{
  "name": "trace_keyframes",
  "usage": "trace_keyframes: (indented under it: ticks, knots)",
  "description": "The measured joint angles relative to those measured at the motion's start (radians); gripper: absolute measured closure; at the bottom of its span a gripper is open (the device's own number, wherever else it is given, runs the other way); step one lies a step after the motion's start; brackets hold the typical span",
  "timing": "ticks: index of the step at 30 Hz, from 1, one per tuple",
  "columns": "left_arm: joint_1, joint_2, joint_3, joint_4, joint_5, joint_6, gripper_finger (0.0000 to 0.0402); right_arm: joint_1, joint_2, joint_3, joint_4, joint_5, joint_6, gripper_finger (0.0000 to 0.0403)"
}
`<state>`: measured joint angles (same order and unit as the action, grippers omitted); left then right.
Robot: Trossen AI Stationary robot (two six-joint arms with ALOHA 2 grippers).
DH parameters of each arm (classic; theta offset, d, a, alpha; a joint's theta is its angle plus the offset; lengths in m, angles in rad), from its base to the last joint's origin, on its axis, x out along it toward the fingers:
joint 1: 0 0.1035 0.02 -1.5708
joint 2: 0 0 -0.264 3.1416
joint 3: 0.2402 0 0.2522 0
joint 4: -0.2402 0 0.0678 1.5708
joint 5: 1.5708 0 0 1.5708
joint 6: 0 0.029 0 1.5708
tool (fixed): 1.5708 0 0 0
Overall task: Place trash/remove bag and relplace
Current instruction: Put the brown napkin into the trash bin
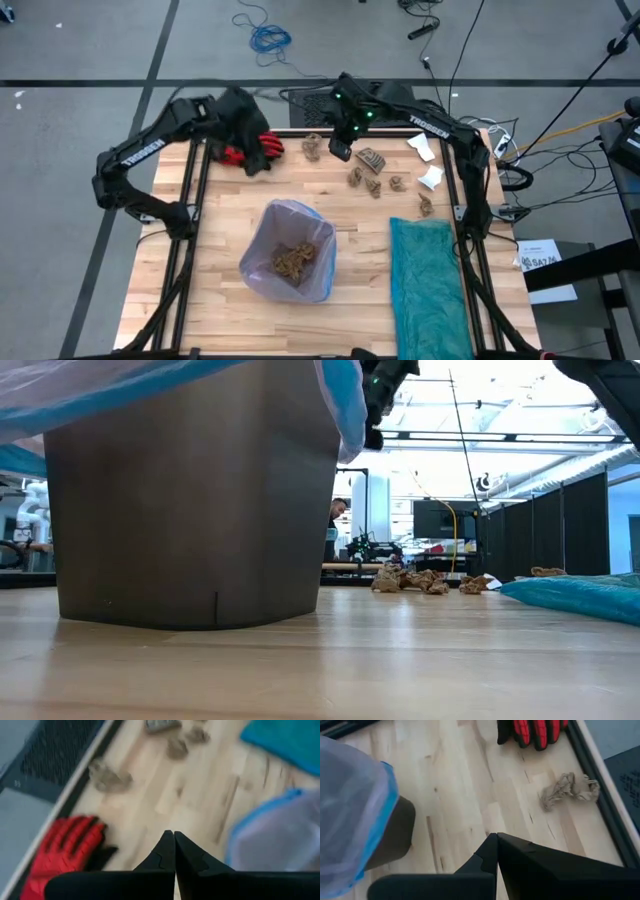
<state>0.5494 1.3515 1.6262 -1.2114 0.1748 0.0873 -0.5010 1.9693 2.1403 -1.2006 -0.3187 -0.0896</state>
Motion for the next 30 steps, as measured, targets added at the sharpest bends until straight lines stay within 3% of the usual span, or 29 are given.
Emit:
trace_keyframes:
  ticks: [5, 9, 12, 21, 25, 30]
  knots:
    - [0.144, 0.078, -0.002, 0.098, 0.193, 0.13, 0.0401, -0.001, -0.076, 0.0, -0.021, 0.004, 0.026, 0.0403]
    - [0.171, 0.209, -0.004, 0.099, 0.237, 0.235, 0.0401, 0.005, -0.155, 0.001, -0.023, 0.016, 0.071, 0.0403]
    - [0.17, 0.301, -0.004, 0.128, 0.241, 0.29, 0.0401, 0.009, -0.208, 0.001, -0.025, 0.071, 0.125, 0.0403]
    - [0.168, 0.488, -0.003, 0.361, 0.216, 0.261, 0.0394, 0.039, -0.325, 0.002, -0.06, 0.208, 0.272, 0.0403]
    - [0.163, 0.558, -0.003, 0.338, 0.204, 0.233, 0.0356, 0.059, -0.352, 0.002, -0.063, 0.25, 0.309, 0.0403]
    - [0.148, 0.621, -0.003, 0.362, 0.113, 0.232, 0.0294, 0.064, -0.356, 0.002, -0.063, 0.277, 0.317, 0.0403]
